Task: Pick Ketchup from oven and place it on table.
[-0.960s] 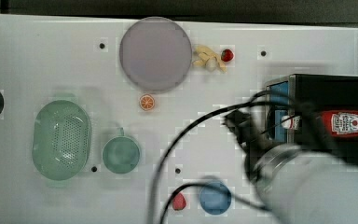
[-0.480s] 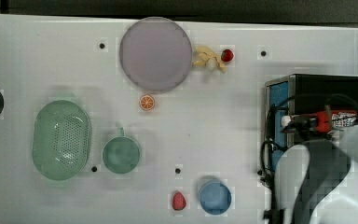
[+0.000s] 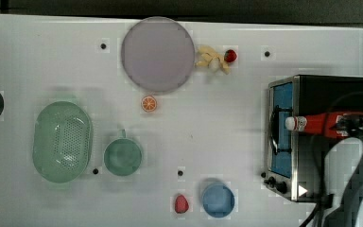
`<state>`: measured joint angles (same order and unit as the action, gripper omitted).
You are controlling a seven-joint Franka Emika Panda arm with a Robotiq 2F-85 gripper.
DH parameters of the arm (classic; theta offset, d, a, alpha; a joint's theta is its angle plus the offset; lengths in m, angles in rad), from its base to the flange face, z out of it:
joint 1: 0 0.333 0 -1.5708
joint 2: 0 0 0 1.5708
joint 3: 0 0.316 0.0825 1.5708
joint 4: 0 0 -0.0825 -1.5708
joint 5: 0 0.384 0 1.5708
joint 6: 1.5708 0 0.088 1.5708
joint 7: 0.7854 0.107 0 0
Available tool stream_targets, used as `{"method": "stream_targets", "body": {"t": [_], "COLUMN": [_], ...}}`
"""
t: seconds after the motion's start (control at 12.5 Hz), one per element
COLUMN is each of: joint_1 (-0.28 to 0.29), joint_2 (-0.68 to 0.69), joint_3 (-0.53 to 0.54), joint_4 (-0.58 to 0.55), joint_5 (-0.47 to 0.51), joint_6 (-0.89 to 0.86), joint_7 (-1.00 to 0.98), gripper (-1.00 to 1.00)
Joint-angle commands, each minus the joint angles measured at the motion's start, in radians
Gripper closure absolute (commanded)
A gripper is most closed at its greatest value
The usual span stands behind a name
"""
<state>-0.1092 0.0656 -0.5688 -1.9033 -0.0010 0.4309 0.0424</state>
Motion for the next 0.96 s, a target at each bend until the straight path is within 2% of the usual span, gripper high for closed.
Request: {"method": "stream_targets", "body": {"t": [0.08, 0.24, 0.48, 0.96], "joint_1": [0.017, -0.001, -0.031, -0.046], "joint_2": [0.132, 0.206, 0.289, 0.374], "joint_3": [-0.038, -0.051, -0.054, -0.055], "joint_4": [0.09, 0.131, 0.154, 0.153], "joint_5": [0.012, 0.039, 0.152, 0.213], "joint_6": [0.071, 0.084, 0.102, 0.162], "joint_7": [-0.045, -0.041, -0.038, -0.036], "gripper": [-1.0, -1.0, -1.0, -1.0]}}
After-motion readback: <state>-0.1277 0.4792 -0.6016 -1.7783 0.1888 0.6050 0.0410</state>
